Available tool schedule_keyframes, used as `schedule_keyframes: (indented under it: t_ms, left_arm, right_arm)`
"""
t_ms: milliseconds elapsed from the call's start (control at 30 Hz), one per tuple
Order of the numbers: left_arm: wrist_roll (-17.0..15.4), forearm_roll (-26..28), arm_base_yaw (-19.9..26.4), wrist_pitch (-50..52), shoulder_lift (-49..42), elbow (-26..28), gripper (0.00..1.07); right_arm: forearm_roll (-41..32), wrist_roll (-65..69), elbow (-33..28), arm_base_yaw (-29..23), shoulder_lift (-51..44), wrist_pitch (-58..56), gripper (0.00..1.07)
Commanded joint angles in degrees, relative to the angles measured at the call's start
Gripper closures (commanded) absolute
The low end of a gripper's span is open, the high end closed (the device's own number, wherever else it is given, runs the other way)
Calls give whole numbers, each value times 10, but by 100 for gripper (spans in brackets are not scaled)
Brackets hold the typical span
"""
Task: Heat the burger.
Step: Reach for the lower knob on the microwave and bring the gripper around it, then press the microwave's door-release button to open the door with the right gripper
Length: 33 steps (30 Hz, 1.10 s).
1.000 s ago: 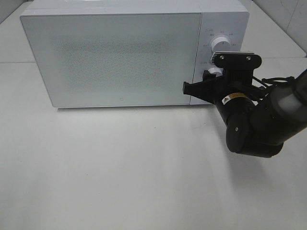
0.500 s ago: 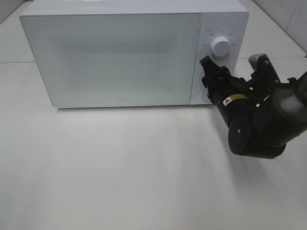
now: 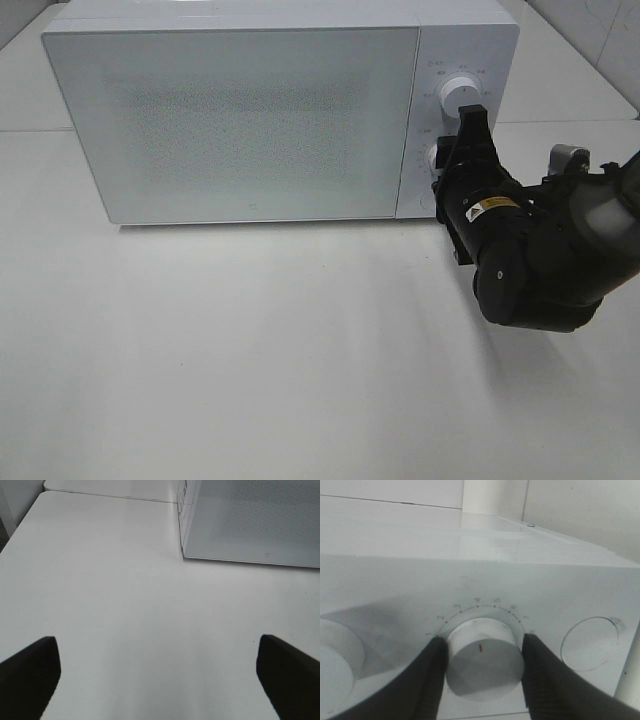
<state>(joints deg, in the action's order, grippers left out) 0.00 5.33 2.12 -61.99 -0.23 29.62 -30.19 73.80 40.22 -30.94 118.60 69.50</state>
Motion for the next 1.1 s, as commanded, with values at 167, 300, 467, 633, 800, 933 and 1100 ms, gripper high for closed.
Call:
schedule_keyframes:
  t_ms: [167, 300, 467, 633, 800, 933, 1100]
  left_arm:
    - [0, 5, 1, 8, -14, 0, 6]
    - [0, 5, 1, 8, -14, 0, 6]
    - [0, 5, 1, 8, -11, 0, 6]
    - [0, 5, 1, 8, -10, 0, 6]
    - [0, 5, 1, 8, -10, 0, 6]
    - [0, 5, 1, 8, -10, 0, 6]
    - [0, 5, 1, 8, -10, 0, 6]
  right_arm:
    - [57, 9, 16, -2, -2, 88, 105]
    - [38, 10, 15, -2, -5, 86, 95]
    - [32, 10, 15, -2, -5, 76, 81]
    - [29, 10, 15, -2, -5, 64, 63]
    - [23, 3, 15, -2, -5, 64, 51]
    - [23, -8, 14, -4, -5, 61, 45]
    - [23, -10, -4, -6, -14, 56, 39]
